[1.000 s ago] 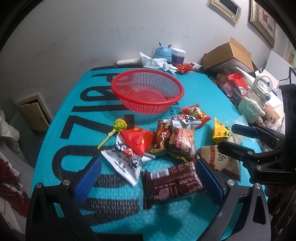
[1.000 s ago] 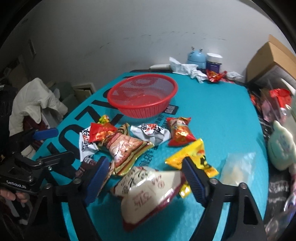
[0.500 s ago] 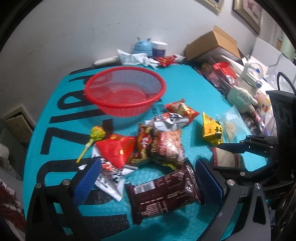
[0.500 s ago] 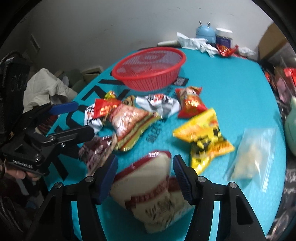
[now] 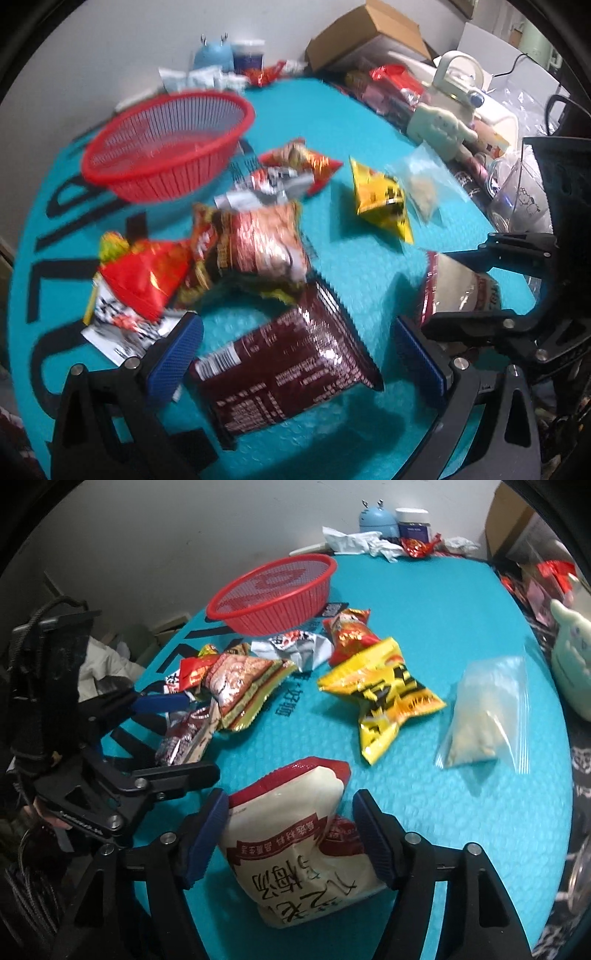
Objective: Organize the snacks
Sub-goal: 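Close the right tool on the white-and-red bag while the left tool nears the chocolate bar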
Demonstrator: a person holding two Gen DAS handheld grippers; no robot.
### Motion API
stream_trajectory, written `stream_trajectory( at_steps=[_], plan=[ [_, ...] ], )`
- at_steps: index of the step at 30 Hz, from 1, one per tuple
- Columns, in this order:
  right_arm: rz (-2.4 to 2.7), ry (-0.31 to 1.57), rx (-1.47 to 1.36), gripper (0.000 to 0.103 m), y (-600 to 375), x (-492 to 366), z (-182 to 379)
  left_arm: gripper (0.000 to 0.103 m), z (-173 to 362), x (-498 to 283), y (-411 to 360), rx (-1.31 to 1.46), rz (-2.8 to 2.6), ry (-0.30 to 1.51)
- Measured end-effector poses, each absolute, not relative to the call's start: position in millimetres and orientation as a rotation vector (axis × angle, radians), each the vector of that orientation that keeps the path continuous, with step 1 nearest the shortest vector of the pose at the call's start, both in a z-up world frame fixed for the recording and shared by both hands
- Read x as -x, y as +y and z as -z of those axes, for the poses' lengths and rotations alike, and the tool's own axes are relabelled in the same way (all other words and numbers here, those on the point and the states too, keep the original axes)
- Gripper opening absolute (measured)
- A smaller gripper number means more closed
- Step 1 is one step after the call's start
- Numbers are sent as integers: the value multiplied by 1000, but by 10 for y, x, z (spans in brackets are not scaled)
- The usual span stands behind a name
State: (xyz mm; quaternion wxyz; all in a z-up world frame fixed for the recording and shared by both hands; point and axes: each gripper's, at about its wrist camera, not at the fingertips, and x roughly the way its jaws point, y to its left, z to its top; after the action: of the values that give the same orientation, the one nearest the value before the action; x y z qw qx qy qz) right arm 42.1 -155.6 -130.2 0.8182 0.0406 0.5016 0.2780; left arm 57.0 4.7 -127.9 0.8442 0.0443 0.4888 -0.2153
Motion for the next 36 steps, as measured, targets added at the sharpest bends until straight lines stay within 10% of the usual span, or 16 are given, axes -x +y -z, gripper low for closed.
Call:
stream_trajectory(
  at_steps=[36],
  plan=[
    [-560,1058,-96,81,-1839,96,1376,103,1107,125,-107,-104,329,984]
  ],
)
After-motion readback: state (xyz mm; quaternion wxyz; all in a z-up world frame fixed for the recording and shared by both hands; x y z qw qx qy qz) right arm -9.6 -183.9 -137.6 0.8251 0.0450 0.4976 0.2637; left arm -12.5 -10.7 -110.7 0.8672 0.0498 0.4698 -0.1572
